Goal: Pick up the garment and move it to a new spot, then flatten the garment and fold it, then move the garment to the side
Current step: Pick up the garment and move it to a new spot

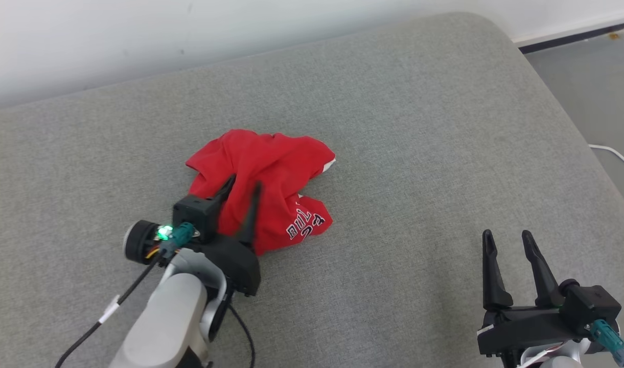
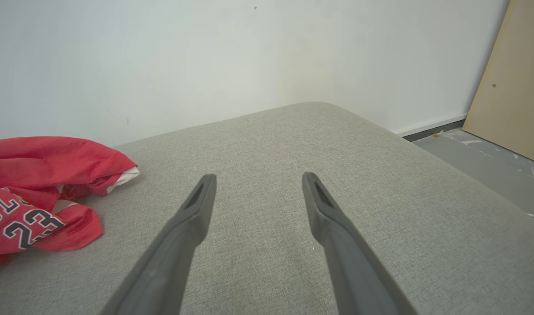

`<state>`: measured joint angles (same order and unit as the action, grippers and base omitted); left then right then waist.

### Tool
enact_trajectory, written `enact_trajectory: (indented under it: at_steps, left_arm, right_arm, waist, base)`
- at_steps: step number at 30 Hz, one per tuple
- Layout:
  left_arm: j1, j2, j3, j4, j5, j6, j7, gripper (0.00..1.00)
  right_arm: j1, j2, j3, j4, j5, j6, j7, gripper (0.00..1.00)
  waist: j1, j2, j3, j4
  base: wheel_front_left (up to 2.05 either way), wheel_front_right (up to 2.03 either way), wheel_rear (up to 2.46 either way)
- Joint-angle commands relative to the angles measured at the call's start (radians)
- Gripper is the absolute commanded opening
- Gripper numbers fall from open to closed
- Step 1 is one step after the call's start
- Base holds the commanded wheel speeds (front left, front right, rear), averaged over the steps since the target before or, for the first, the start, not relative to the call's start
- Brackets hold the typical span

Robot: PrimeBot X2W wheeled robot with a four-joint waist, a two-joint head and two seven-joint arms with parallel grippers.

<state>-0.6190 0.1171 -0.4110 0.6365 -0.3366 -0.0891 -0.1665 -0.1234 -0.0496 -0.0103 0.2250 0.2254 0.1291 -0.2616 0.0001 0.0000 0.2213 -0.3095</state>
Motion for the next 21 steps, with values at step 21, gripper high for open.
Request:
enact_trajectory:
  at_steps: [21]
  left_arm:
    - [0.186,0.097,0.112,-0.274,-0.015,0.046,-0.099,1.0]
  right_arm:
    - [0.087,-0.002,-0.019,-0.054,-0.057,0.002,0.013,1.0]
  waist:
    - [-0.0001,0.0,-0.195,0.25]
  base:
    - [0.0,0.0,0.0]
